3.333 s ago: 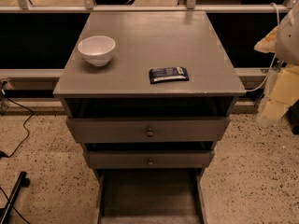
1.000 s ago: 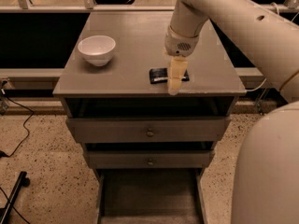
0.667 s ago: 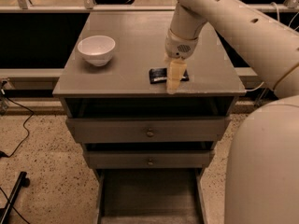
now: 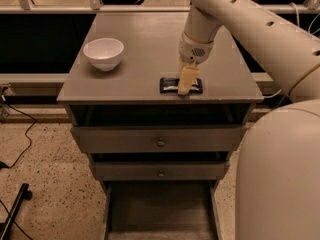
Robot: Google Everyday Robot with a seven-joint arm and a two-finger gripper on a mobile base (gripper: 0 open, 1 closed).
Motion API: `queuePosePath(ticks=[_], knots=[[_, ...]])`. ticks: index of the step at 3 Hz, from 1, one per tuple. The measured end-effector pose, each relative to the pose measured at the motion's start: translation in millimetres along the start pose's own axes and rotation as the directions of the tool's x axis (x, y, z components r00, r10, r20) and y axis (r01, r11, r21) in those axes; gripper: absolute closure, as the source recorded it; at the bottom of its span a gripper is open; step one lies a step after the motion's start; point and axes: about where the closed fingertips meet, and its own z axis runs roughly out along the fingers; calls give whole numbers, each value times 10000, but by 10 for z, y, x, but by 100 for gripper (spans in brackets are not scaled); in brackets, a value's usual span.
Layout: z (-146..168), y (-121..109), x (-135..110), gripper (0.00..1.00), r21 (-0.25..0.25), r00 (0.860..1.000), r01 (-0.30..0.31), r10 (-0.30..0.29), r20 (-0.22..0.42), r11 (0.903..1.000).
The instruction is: Place rxbar blueberry into bottom drawer
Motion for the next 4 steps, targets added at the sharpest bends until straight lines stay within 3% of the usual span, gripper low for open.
queuePosePath(ticks=[2,3,4], knots=[[-11,0,-3,88,2,10000,2,-2,5,10000],[-19,18,-2,100,41,10000,-2,1,59,10000],[-136,309,7,100,620,9963,-86,33,863,9980]])
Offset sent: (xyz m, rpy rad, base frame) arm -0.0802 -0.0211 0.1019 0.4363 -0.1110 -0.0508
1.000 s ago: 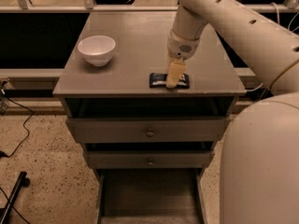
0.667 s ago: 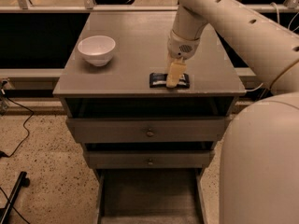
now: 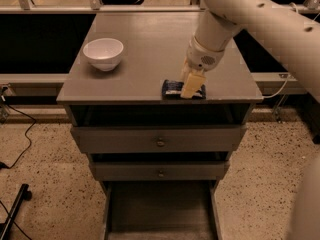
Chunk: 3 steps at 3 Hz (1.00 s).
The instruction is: Place rxbar blueberry into bottom drawer
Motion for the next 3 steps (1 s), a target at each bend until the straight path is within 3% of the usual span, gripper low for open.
queuePosePath(ticks=[1,2,3], knots=[[-519,598,-447,100,1183,9809,434,-648,1835,9920],[-729,1338,-693,100,2127,9376,11,-750,3396,9771],[-275,1802,-186,100,1559,9452,-1172,621,3204,9808]])
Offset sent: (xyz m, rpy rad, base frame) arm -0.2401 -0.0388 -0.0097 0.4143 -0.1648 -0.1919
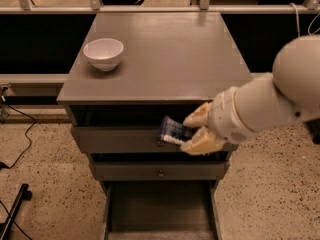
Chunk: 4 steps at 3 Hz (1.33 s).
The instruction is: Place rxbar blueberry into bottom drawer
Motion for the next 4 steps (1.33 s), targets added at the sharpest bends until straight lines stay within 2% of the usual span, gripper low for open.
queuePosePath(ticks=[1,2,3,4], knots=[[531,571,867,100,-1105,9858,-1486,1384,-948,9827],[1027,977,1498,100,-1988,9574,-2624,2289,-1763,9443],[1060,1019,1524,100,-2093,9559,-2681,2325,-1797,9404],[1050,1010,1510,100,-2072,9567,-2649,2298,-1783,9418]])
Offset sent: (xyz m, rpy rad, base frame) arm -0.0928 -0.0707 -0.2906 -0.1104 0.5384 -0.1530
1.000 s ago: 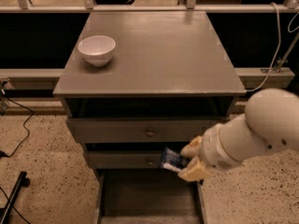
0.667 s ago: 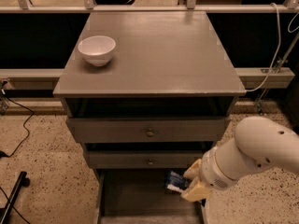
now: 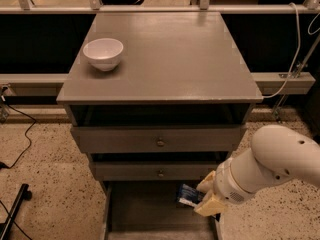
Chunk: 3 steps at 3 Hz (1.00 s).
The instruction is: Place rxbar blueberry into bottom drawer
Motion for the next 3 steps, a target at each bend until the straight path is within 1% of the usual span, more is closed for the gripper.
queuePosePath(ticks=[1,2,3], knots=[[381,-98,-56,100,-381,9989,436,-430,175,9983],[990,-190,-33,100,-561,9896,1109,-1051,981,9922],[1541,-421,27,100,-97,9685,1742,-1695,1824,9847]])
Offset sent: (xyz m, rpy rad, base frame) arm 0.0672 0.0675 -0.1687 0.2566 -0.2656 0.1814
